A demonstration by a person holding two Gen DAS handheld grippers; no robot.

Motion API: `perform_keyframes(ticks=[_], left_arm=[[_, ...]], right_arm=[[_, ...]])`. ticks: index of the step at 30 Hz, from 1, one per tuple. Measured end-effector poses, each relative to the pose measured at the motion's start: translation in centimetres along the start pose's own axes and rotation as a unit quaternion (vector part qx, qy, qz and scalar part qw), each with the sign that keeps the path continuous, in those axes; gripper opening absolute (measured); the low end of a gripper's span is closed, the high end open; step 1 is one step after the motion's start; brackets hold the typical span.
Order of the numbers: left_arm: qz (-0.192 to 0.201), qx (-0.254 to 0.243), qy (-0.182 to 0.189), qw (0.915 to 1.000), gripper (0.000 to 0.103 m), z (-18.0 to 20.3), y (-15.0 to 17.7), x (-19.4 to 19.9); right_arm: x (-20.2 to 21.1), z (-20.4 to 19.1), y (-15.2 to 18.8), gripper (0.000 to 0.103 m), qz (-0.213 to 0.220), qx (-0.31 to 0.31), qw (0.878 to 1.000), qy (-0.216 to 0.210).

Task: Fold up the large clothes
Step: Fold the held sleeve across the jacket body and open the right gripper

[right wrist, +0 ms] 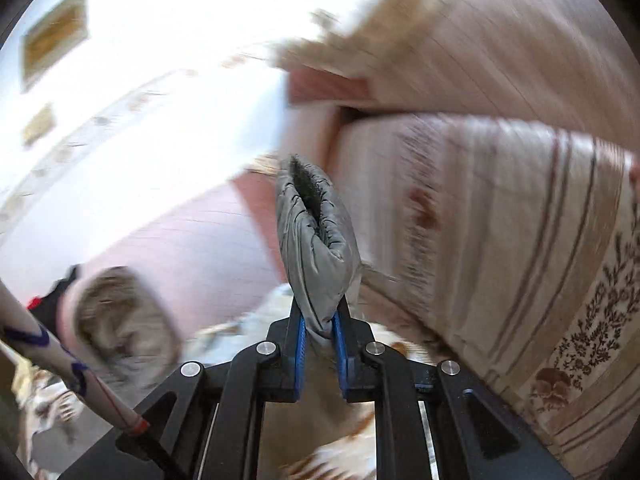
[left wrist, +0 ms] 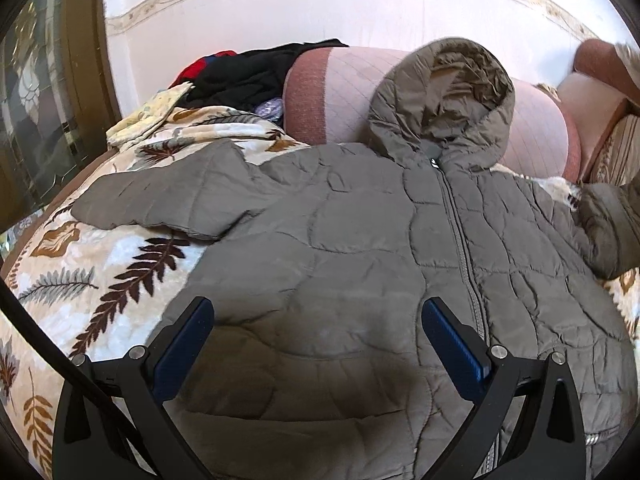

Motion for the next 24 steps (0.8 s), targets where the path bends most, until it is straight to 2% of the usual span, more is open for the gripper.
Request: perform_keyframes(ticks=[1, 5, 12, 15, 19, 24], left_arm=[[0.001, 0.005, 0.000, 1.0000, 0.103, -0.4, -0.1, 0.1], [0.005, 0.025, -0.006, 0.9997, 0.103, -2.7, -0.2, 0.5], [-0.003, 0.053, -0.013, 0.9985, 0.103, -6.0, -0.1, 0.1], [-0.005, 0.062, -0.015, 0.9980, 0.103, -7.0, -0.2, 0.0], [-0.013, 0.070, -0.015, 0.9973, 0.103, -7.5, -0.2, -0.5], [-0.018, 0.069, -0.015, 0.9973, 0.103, -7.3, -0.2, -0.8]], right_arm=[[1.3, -2.4, -0.3, 0.014, 0.002, 0.011, 1.000, -0.019], [2.3, -9.9, 0.0, 0.014, -0.007, 0.038, 0.996, -0.081], [1.7, -23.3, 6.3, 0.013, -0.070, 0.086, 0.974, -0.198], [-0.6, -26.5, 9.9, 0.013, -0.103, 0.101, 0.964, -0.224], [-3.9, -30.2, 16.9, 0.013, -0.165, 0.110, 0.949, -0.247], [-9.4, -31.6, 24.1, 0.013, -0.237, 0.108, 0.934, -0.244]])
Point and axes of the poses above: each gripper's, at about its wrist camera, not at the fingertips, and x roughly against the way its jaws point, z to its right, y to its underside, the point moved 3 cm from there along -x, roughly the way its jaws point, and after that the axes turned 10 degrees about -y, right-handed, at the moved point
